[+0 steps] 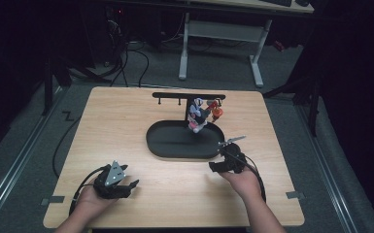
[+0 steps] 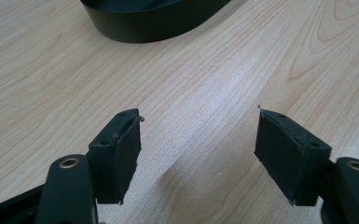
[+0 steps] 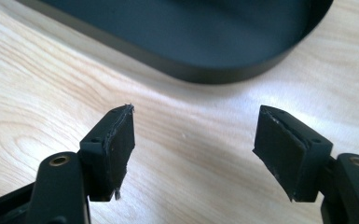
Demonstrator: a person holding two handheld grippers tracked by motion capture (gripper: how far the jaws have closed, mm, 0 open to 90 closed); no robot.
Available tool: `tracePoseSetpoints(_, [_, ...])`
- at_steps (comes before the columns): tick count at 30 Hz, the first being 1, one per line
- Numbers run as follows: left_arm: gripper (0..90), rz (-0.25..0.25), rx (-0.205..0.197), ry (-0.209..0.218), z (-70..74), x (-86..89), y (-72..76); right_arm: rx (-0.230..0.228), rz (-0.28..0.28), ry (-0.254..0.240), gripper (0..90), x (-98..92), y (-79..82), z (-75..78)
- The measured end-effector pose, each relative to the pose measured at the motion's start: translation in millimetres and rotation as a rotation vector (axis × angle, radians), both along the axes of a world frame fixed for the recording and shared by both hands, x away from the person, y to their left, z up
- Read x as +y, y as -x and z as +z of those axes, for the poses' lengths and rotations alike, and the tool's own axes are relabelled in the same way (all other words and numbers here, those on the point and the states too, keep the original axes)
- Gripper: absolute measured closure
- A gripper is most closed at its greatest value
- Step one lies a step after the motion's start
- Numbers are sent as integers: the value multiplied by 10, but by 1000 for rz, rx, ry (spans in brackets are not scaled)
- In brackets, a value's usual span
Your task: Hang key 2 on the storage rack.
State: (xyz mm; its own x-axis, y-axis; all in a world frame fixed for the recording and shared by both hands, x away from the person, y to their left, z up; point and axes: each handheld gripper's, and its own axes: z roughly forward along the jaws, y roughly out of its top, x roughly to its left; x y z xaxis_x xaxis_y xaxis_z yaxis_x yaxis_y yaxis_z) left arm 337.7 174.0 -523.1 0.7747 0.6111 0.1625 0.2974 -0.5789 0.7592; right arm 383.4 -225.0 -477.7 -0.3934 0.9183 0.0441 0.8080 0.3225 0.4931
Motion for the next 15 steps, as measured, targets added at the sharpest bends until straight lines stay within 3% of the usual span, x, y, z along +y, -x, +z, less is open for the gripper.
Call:
tracePoseSetpoints(7, [314, -6, -2, 0, -3, -14, 11, -99, -6, -36, 268, -109, 241, -185])
tracePoseSetpoints(15, [314, -20, -3, 8, -1, -45, 36, -244, -27, -67, 225, -190, 622, -411])
